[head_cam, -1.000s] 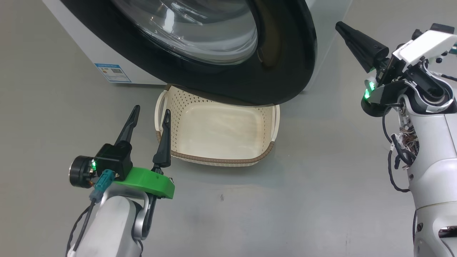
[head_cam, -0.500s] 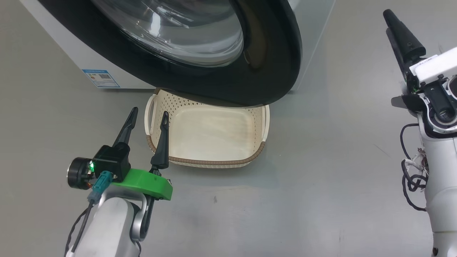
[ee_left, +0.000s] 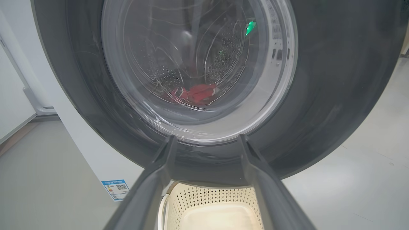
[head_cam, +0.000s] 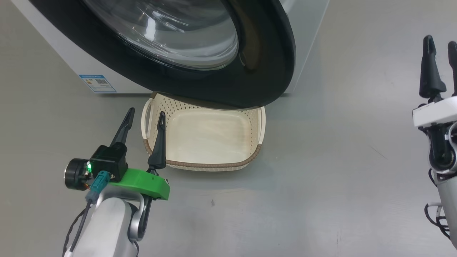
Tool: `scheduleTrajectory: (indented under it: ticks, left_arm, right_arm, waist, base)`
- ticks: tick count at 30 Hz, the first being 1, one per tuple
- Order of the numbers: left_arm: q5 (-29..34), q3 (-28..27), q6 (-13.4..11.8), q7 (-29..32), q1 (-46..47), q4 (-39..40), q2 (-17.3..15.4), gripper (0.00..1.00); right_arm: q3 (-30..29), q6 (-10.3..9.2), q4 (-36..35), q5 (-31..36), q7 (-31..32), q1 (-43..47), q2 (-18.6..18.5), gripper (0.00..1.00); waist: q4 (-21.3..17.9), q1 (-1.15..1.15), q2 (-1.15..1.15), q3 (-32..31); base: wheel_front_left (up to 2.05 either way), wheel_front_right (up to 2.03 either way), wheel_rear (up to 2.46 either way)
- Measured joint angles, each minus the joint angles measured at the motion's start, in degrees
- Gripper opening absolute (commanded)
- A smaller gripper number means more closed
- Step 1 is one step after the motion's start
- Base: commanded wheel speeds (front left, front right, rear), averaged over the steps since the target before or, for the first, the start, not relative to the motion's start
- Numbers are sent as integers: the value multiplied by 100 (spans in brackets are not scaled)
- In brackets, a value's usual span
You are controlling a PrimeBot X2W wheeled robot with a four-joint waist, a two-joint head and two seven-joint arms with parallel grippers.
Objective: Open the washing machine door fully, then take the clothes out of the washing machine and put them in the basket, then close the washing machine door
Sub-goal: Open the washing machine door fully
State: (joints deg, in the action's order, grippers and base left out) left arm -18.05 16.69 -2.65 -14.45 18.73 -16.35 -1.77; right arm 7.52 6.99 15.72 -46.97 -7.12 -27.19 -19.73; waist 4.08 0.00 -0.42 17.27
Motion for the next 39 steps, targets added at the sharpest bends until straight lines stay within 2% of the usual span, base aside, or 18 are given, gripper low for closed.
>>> scheduleTrajectory:
  ticks: [1,5,7,12,30,39]
  left_arm:
    - [0,-8,2,0,-1,-12,1,100]
    - [9,-69,18,0,-16,-38,0,100]
    - [9,-64,38,0,-24,-64,0,100]
    - [9,-66,49,0,-53,-113,0,100]
    - [118,-163,70,0,-223,-211,-1,100]
    - [136,-187,96,0,-236,-213,-1,100]
  right_arm:
    - [46,0,110,274,-283,137,-22,100]
    - [243,-7,287,797,-625,283,-79,100]
    - [328,-69,352,1054,-783,352,-129,100]
    - [602,-215,510,1474,-780,470,-138,100]
    - [762,-413,834,1806,-779,666,308,100]
    - [620,-414,811,1922,-779,667,424,100]
  waist:
    - [-12,0,0,-13]
    - [-43,0,0,-44]
    - [-63,0,0,-68]
    - [-83,0,0,-115]
    - [-111,0,0,-269]
    - [-147,0,0,-303]
  base:
    - [0,0,0]
    - [0,0,0]
    - [0,0,0]
    - [0,0,0]
    - [0,0,0]
    - [0,0,0]
